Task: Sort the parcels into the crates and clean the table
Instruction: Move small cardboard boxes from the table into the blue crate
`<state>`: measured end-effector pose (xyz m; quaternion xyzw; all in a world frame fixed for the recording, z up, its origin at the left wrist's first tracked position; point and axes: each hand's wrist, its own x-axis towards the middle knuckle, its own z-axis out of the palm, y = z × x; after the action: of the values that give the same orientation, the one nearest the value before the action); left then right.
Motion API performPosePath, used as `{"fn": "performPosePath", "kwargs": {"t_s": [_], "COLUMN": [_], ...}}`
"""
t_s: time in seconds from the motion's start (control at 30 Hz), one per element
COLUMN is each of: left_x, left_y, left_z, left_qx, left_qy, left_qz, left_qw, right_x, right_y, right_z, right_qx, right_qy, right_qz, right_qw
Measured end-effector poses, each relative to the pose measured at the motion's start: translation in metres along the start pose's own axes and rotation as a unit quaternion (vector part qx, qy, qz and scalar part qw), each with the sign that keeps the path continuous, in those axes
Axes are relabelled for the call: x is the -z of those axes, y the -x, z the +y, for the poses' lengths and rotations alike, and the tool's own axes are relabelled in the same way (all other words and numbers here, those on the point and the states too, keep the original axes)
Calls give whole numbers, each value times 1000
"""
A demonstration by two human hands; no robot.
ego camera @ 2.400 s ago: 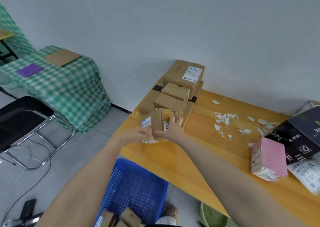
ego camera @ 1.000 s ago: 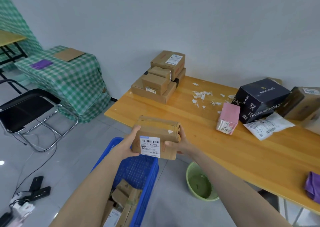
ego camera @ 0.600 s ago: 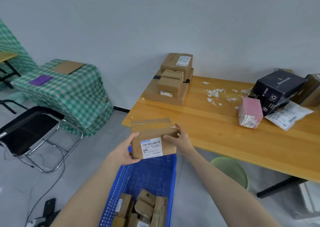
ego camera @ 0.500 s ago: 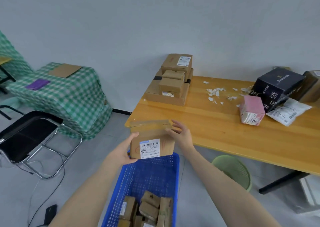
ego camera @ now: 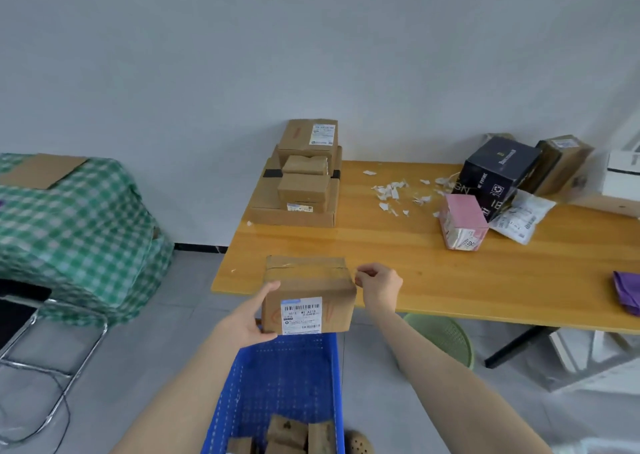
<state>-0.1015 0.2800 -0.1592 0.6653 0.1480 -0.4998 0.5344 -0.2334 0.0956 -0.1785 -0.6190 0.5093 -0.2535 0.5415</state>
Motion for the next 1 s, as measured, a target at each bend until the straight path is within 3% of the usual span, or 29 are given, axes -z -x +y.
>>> {"fn": "performPosePath", "kwargs": {"t_s": [0.37,0.5,0.57,0.87,1.0], "left_x": [-72,-79,-80,-81,-81], "left_y": [-63,-74,-79,-98,-107], "left_z": [62,74,78,85,74], "left_qx": [-29,-34,-35,-23,-12], "left_qy": [29,42,46,41,49], "left_qz": [2,7,15,14,-14], "left_qw": [999,999,998,999,999], "right_x": [64,87,96,106,91], "right_y": [-183,-233,-250,-273,-251], "right_z": [-43,-72,-81,-57,-30], "right_qx": [-11,4,-10,-46,-112], "right_qy": [49,186,185,156,80], "right_qz": [26,-97,-160,-196,-235], "right_qw": [998,978,970,967,962]}}
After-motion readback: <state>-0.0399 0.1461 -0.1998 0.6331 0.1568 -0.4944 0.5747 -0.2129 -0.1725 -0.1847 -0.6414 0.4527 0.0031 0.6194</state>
